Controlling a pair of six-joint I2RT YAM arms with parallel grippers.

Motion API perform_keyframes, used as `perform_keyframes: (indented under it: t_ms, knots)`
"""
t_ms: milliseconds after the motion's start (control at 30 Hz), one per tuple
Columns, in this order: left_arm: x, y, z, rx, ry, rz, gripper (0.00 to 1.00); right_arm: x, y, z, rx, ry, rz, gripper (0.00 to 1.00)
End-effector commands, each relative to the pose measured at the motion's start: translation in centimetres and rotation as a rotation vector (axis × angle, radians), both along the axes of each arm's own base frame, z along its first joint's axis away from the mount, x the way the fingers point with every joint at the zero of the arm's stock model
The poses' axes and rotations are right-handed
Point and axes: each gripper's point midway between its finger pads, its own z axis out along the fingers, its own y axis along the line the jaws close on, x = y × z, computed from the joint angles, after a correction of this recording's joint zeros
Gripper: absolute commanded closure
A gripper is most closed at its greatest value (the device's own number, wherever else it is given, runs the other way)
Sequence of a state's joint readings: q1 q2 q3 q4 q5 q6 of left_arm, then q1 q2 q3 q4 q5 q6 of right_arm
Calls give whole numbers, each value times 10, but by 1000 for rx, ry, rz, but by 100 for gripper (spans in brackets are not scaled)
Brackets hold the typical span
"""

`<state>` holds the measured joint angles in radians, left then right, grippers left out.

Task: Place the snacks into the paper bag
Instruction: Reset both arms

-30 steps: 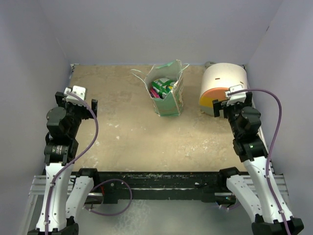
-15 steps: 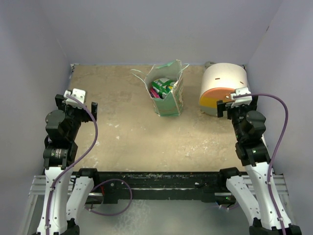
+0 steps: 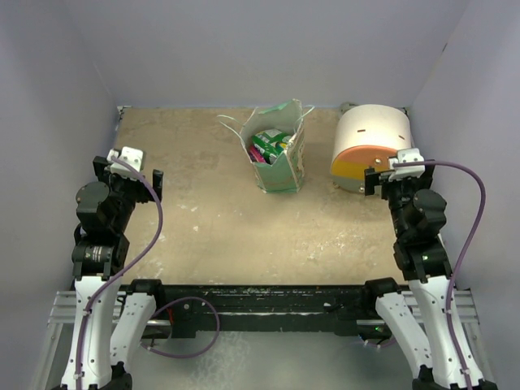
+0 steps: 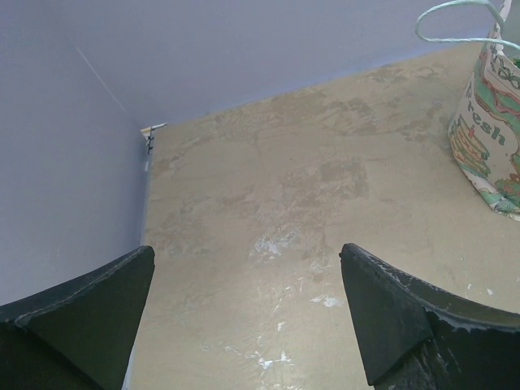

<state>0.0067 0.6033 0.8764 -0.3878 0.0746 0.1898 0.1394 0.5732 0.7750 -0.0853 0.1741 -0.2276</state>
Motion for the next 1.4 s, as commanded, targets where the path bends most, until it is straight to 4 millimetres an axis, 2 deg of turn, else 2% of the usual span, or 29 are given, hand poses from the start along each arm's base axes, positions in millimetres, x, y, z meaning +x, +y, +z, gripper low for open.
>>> perform_keyframes:
  t_ms: [0,300,433,1367]
  knots:
    - [1,2,11,-31,-31,19,1,-7,-8,28,23,-85,-40,0]
    - [3,3,7,-29,-17,19,1,-5,-11,24,14,-59,-47,1]
    - [2,3,8,-30,-21,22,1,-3,-5,19,8,-34,-13,0]
    - [4,4,5,-19,-17,25,1,-9,-1,23,5,-34,18,1]
